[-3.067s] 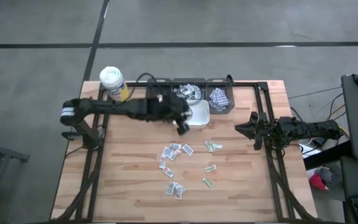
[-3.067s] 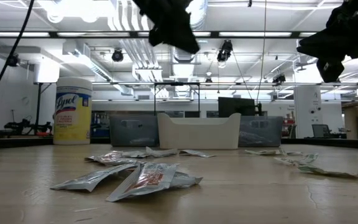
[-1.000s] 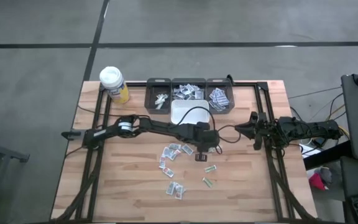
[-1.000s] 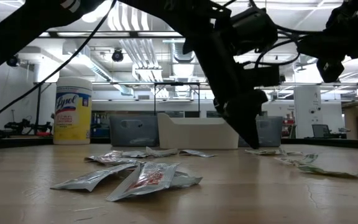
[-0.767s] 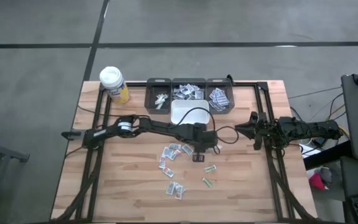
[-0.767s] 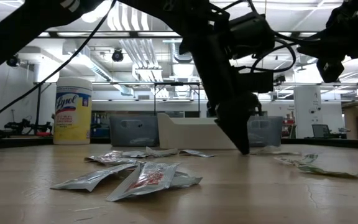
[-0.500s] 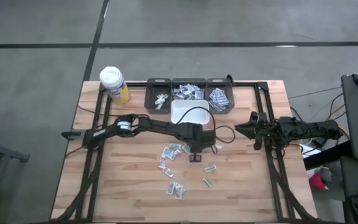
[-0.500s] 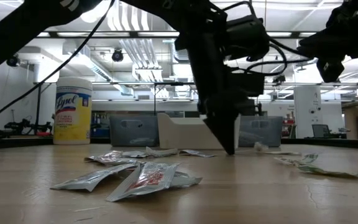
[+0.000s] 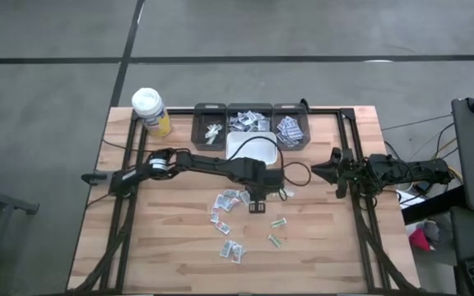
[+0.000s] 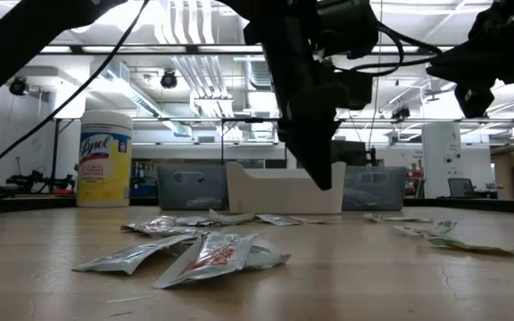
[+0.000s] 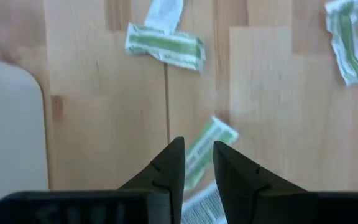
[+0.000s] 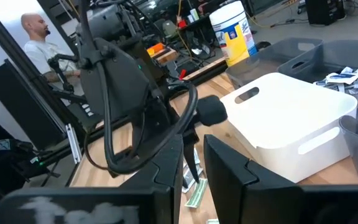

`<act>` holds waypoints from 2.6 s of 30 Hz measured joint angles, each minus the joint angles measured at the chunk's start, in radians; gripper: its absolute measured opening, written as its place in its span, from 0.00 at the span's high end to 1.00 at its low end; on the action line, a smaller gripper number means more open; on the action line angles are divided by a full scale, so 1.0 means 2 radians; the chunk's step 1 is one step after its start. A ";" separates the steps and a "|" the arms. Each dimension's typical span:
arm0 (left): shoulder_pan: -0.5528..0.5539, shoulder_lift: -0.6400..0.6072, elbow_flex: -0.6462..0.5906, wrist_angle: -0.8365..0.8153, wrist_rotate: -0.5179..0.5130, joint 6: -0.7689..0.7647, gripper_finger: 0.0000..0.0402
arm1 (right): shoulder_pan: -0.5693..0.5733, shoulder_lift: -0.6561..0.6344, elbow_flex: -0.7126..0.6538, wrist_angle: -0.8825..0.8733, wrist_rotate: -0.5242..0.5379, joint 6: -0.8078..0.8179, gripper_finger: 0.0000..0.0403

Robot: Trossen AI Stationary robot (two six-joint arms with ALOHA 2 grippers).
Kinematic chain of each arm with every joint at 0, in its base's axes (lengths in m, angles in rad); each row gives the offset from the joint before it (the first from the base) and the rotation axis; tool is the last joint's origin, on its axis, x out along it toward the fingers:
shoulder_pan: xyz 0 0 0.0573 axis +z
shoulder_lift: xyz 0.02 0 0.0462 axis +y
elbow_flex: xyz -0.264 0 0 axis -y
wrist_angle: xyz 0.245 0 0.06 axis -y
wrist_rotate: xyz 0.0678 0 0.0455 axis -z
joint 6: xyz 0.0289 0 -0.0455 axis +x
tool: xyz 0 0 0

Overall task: Pick & Place First Aid Supplies
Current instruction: Put the green bandage pack into the left black bin

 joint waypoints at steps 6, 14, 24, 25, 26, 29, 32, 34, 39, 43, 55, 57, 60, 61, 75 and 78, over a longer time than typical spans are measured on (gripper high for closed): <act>-0.002 0.002 -0.008 0.015 0.000 0.006 0.78 | 0.000 0.000 0.000 0.000 0.000 0.000 0.84; -0.008 0.003 -0.042 0.034 0.007 0.041 0.78 | 0.000 0.000 0.000 0.000 0.000 0.000 0.84; -0.008 0.004 -0.061 0.043 -0.003 -0.012 0.78 | 0.000 0.000 0.000 0.000 0.000 0.000 0.84; -0.008 0.004 -0.061 0.044 -0.005 -0.012 0.78 | 0.000 0.000 0.000 0.000 0.000 0.000 0.84; -0.008 0.004 -0.061 0.046 -0.006 -0.012 0.78 | 0.000 0.000 0.000 0.000 0.000 0.000 0.84; -0.009 0.004 -0.061 0.049 -0.006 -0.011 0.78 | 0.000 0.000 0.000 0.000 0.000 0.000 0.84; -0.008 0.004 -0.072 0.069 -0.007 -0.008 0.78 | 0.000 0.000 0.000 0.000 0.000 0.000 0.84; -0.008 0.003 -0.079 0.079 -0.008 -0.008 0.78 | 0.000 0.000 0.000 0.000 0.000 0.000 0.84; -0.008 -0.001 -0.101 0.098 0.004 -0.008 0.82 | 0.000 0.000 0.000 0.000 0.000 0.000 0.84; -0.009 -0.001 -0.103 0.098 0.008 -0.010 0.88 | 0.000 0.000 0.000 0.000 0.000 0.000 0.84; -0.009 -0.007 -0.060 0.090 0.001 0.000 0.99 | 0.000 0.000 0.000 0.000 0.000 0.000 0.84; -0.009 -0.021 -0.048 0.070 -0.011 0.000 0.99 | 0.000 0.000 0.000 0.000 0.000 0.000 0.84; -0.009 -0.049 -0.034 0.019 -0.043 0.001 1.00 | 0.000 0.000 0.000 0.000 0.000 0.000 0.84; -0.009 -0.059 -0.032 -0.002 -0.062 0.001 1.00 | 0.000 0.000 0.000 0.000 0.000 0.000 0.84; 0.075 -0.185 -0.037 -0.109 -0.339 -0.037 1.00 | 0.000 0.000 0.000 0.000 0.000 0.000 0.84; 0.134 -0.191 -0.037 -0.128 -0.336 -0.107 1.00 | 0.000 0.000 0.000 0.000 0.000 0.000 0.84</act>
